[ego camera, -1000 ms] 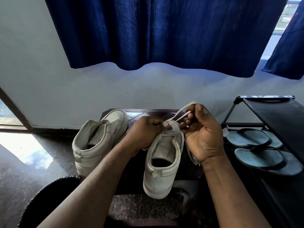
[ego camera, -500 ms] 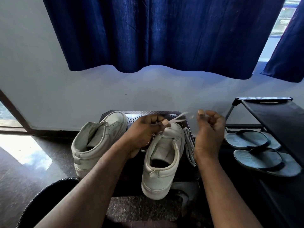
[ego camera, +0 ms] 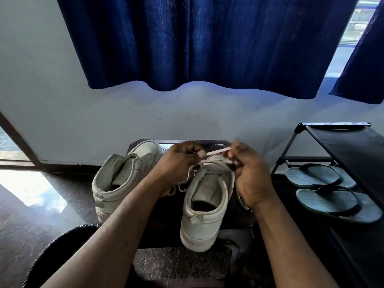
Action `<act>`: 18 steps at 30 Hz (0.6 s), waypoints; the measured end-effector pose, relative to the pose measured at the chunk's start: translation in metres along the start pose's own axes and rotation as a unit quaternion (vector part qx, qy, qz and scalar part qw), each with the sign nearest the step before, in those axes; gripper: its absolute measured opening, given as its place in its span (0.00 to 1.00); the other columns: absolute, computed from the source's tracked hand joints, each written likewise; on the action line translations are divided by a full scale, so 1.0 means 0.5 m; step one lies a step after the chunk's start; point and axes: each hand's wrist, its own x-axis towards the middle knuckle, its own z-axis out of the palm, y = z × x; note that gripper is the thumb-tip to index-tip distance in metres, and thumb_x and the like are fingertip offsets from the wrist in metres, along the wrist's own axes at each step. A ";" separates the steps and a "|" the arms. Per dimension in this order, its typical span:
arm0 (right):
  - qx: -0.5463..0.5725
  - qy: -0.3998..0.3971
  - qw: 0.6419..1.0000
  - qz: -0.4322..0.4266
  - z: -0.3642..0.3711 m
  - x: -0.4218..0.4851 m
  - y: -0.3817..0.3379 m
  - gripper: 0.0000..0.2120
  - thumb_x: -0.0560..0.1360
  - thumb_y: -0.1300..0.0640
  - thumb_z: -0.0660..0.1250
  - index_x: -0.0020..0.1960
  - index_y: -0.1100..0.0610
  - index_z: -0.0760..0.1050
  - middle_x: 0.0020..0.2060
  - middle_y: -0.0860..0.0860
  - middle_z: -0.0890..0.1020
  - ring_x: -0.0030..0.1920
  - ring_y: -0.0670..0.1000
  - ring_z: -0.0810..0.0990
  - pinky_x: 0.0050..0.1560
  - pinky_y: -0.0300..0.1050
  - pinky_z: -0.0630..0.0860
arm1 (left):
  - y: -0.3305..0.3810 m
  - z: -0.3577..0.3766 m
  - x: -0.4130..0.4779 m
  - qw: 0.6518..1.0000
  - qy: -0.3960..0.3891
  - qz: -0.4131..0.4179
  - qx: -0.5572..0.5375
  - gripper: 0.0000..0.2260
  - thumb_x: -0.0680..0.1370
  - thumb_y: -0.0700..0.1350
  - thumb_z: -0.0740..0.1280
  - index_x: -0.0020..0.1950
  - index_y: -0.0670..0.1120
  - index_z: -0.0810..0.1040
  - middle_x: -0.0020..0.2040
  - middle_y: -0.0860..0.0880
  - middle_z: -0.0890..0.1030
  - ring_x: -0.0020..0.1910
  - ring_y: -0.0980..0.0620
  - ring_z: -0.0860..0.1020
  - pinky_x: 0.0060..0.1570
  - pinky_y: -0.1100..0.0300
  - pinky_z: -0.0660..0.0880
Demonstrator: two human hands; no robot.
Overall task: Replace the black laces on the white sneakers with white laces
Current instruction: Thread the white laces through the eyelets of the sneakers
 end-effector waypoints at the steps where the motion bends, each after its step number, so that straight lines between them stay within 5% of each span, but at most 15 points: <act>1: 0.098 0.007 0.995 0.018 -0.009 0.002 -0.012 0.14 0.77 0.52 0.70 0.33 0.53 0.78 0.32 0.47 0.77 0.40 0.49 0.75 0.47 0.47 0.72 | 0.000 -0.006 0.000 1.000 0.005 -0.005 0.011 0.09 0.82 0.33 0.66 0.44 0.44 0.79 0.40 0.46 0.80 0.31 0.56 0.74 0.29 0.68 0.68; 4: 0.256 -0.011 0.967 -0.005 -0.056 0.008 -0.054 0.14 0.81 0.52 0.65 0.37 0.51 0.77 0.40 0.48 0.80 0.46 0.50 0.79 0.53 0.51 0.74 | -0.007 -0.025 0.001 0.998 0.034 -0.025 0.042 0.10 0.81 0.35 0.66 0.43 0.47 0.80 0.41 0.48 0.81 0.37 0.54 0.74 0.30 0.64 0.67; 8: 0.273 -0.014 0.961 -0.038 -0.085 0.010 -0.070 0.10 0.79 0.50 0.65 0.41 0.52 0.76 0.39 0.47 0.79 0.43 0.49 0.77 0.49 0.49 0.72 | -0.015 -0.043 0.011 0.992 0.083 -0.044 0.086 0.03 0.71 0.44 0.71 0.39 0.50 0.83 0.44 0.45 0.84 0.44 0.49 0.78 0.43 0.57 0.71; 11: 0.173 -0.018 0.984 -0.024 -0.053 0.003 -0.058 0.10 0.79 0.53 0.65 0.41 0.55 0.77 0.32 0.49 0.76 0.34 0.48 0.71 0.39 0.44 0.67 | -0.019 -0.043 0.015 0.979 0.111 -0.016 0.172 0.07 0.67 0.48 0.67 0.39 0.50 0.84 0.43 0.50 0.84 0.48 0.44 0.80 0.48 0.53 0.74; 14: -0.014 -0.032 0.999 -0.030 -0.009 -0.015 -0.047 0.08 0.79 0.58 0.68 0.41 0.58 0.79 0.30 0.48 0.77 0.30 0.47 0.67 0.32 0.41 0.62 | -0.009 -0.019 0.012 0.981 0.147 0.047 0.117 0.08 0.69 0.53 0.66 0.44 0.61 0.84 0.52 0.56 0.81 0.54 0.50 0.80 0.55 0.55 0.76; 18: -0.132 -0.049 0.988 -0.056 0.018 -0.024 -0.031 0.11 0.82 0.63 0.67 0.42 0.63 0.80 0.26 0.48 0.72 0.29 0.46 0.64 0.30 0.38 0.62 | -0.012 0.016 0.008 0.958 0.041 0.198 0.203 0.10 0.78 0.54 0.67 0.54 0.70 0.80 0.57 0.59 0.79 0.63 0.52 0.76 0.67 0.43 0.70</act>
